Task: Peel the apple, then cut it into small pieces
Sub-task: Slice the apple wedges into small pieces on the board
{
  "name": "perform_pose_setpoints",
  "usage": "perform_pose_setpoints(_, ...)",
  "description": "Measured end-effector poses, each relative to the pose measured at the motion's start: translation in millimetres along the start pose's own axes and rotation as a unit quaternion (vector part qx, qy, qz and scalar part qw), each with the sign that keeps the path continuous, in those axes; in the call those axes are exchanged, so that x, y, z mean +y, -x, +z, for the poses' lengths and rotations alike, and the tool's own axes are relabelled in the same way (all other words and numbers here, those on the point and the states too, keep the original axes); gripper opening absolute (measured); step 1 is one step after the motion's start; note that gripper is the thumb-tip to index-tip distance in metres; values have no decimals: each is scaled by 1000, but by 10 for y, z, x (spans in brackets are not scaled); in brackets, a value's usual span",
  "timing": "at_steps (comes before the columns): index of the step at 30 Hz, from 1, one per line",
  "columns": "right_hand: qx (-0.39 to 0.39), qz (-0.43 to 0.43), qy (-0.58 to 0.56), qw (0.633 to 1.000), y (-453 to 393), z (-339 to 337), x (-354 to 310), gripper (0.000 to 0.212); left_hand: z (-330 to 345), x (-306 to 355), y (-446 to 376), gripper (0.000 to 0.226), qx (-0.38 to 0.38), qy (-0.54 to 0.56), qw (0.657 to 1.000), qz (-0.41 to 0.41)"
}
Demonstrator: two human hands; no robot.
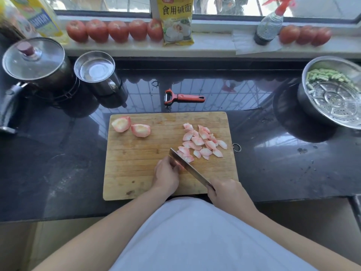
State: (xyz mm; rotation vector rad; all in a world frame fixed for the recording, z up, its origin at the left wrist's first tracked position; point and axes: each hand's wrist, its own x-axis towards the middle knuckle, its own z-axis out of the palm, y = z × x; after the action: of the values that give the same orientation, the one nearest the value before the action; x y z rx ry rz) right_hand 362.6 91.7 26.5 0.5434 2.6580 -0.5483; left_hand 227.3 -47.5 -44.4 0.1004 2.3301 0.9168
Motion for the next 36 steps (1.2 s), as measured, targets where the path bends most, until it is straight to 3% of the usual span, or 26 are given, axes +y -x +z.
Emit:
perform_pose_setpoints(11,-71,50,44,995,77,-14,68,23,11,3,-8,24,8,-3,999,-32)
perform_pose_setpoints(16,-66,41,26,997,-138,19,-62,24,-29,26,17,7,1,7,999,-34)
perform_pose_setpoints(24,-70,35,44,996,-209,35,-87,22,-29,61,48,21,1,12,999,-40)
perform_pose_setpoints(29,-35,21,49,998,-437,123,-245,18,-5,76,27,16,16,27,999,-42)
perform_pose_setpoints(36,22,56,-52,997,-389,90,-195,27,-14,47,36,23,15,37,999,-37)
